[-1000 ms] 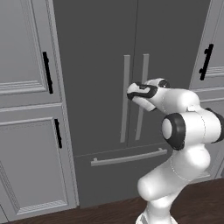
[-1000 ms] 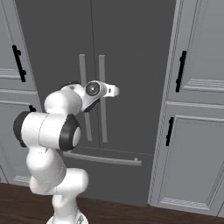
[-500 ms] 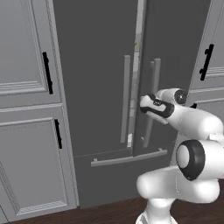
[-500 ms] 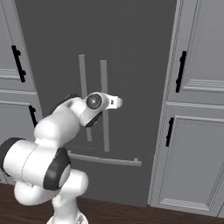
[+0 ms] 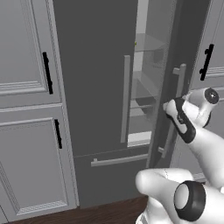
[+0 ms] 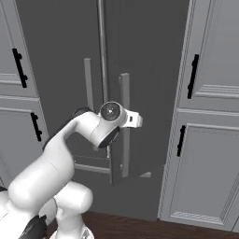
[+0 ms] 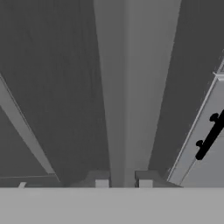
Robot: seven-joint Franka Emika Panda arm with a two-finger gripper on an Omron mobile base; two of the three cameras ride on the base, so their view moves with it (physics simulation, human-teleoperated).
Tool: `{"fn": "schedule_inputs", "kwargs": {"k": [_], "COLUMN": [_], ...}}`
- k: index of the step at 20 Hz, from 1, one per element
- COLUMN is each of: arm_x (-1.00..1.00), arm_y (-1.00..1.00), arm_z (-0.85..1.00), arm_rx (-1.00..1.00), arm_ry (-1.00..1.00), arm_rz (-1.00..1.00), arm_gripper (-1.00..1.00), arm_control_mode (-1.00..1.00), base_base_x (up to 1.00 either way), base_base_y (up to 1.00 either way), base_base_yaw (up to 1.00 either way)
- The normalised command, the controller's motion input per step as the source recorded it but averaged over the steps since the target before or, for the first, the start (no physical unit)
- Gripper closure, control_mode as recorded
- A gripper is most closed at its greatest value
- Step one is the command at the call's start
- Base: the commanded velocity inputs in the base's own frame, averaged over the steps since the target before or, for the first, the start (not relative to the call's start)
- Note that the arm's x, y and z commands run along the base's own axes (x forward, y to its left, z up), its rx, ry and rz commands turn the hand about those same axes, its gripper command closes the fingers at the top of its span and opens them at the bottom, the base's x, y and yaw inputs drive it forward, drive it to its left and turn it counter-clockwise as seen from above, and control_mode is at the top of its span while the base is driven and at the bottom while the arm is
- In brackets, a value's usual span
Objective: Grab a lemon wedge from the fridge and one ice cube from the ice bowl, and put them in the glass of lemonade.
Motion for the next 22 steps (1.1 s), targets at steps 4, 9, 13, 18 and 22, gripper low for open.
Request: {"fn": "schedule_inputs", "kwargs": {"k": [4,9,13,18,22], "arm_x": [-1.00,-1.00,-0.94,-0.03,0.22], "arm_y": [-0.82,-0.83,-0.22,1.00,1.00], "arm_z": [0.13,0.15,0.25,0.40,0.64], "arm_rx": [0.03,0.05,0.00,-0.32,-0.40], "arm_ry": [0.08,0.09,0.09,0.01,0.00], "arm_rz": [0.00,0.00,0.02,0.12,0.09], "arm_gripper": [1.00,1.00,1.00,1.00,1.00], "arm_control_mode": [-1.00,-1.00,-1.00,-1.00,-1.00], "base_base_x": [0.00,0.00,0.00,0.00,0.00], "base_base_y": [0.00,0.00,0.00,0.00,0.00], "base_base_yaw": [0.00,0.00,0.00,0.00,0.00]}}
